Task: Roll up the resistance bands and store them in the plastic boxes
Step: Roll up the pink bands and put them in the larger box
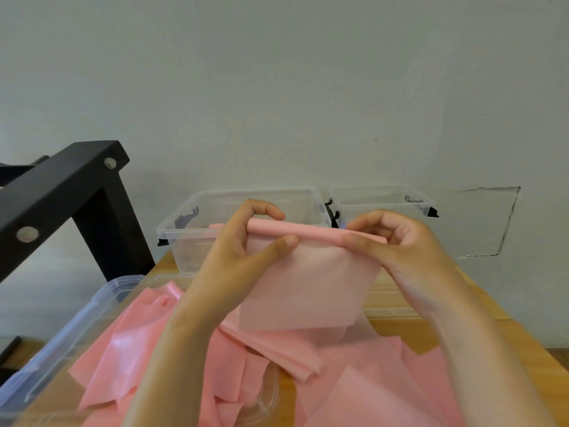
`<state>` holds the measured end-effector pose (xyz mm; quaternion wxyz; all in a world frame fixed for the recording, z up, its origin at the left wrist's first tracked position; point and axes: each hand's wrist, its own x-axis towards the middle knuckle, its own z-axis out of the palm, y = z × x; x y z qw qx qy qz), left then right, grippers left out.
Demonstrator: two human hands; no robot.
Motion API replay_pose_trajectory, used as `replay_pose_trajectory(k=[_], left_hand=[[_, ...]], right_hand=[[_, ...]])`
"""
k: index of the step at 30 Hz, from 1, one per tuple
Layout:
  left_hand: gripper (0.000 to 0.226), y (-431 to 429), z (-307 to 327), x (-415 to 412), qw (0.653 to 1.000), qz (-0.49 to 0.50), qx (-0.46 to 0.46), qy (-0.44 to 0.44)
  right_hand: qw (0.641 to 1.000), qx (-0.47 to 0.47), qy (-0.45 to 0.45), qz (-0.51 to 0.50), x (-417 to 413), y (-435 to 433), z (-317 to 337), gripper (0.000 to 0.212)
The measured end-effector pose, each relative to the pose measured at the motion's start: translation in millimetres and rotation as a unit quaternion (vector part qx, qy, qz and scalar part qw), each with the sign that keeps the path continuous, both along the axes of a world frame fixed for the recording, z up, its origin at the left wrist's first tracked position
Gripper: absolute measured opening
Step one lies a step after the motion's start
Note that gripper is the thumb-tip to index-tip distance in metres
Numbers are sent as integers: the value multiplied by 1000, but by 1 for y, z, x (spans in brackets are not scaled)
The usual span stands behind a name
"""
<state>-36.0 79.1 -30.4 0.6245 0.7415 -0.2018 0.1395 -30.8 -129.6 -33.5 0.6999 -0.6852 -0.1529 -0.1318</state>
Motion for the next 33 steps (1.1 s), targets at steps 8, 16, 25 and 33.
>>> replay_pose_trajectory(k=[8,16,25,33], left_hand=[[15,-2,2,0,999,12,-46,-11],[12,-6,1,1,999,16,-34,-19],[12,-5,3,-4,1000,13,-20,-9],[20,-5,4,-7,999,-4,-46,-1]], right_hand=[[999,3,38,10,2,1,-2,7],[999,23,13,32,0,-4,1,14],[999,25,-34,7,0,-3,2,20],[999,-3,-45,-7,-3,-3,5,17]])
